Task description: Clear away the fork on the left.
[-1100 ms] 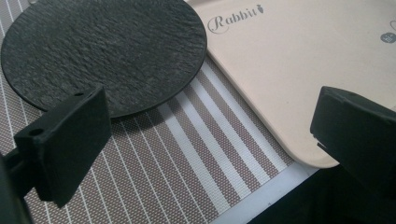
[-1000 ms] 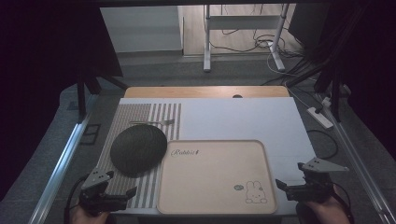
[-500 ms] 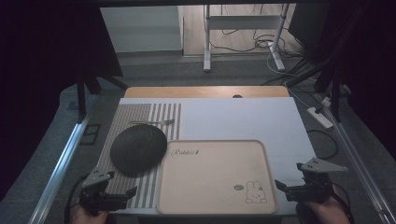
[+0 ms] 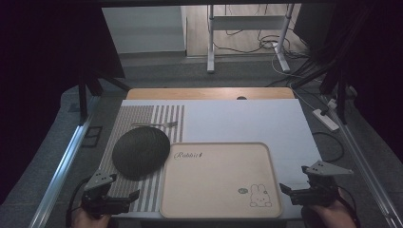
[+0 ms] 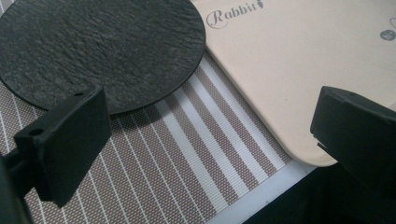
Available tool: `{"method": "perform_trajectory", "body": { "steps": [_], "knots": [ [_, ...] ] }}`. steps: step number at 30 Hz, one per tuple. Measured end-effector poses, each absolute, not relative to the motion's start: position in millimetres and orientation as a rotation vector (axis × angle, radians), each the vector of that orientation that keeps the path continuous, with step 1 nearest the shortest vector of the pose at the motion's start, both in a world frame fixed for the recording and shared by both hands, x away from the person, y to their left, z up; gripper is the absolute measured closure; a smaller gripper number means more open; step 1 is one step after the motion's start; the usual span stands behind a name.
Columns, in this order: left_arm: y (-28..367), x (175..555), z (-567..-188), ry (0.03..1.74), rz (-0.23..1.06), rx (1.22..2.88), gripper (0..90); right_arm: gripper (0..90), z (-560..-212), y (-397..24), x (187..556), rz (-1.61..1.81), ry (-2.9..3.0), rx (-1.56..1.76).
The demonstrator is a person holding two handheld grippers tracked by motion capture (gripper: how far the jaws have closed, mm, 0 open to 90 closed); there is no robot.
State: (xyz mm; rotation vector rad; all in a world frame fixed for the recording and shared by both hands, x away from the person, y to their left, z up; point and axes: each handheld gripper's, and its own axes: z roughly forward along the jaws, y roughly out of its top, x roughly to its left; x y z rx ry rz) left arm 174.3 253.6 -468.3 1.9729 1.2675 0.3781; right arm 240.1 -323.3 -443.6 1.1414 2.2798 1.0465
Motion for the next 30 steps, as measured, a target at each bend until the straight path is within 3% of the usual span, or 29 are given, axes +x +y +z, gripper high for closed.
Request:
{"method": "perform_trajectory", "body": {
  "steps": [30],
  "knots": [
    [247, 196, -468, 1.154, 0.292, 1.964, 0.0, 0.5, -444, -323, 240, 1.042, 2.291, 1.134]
  ]
}}
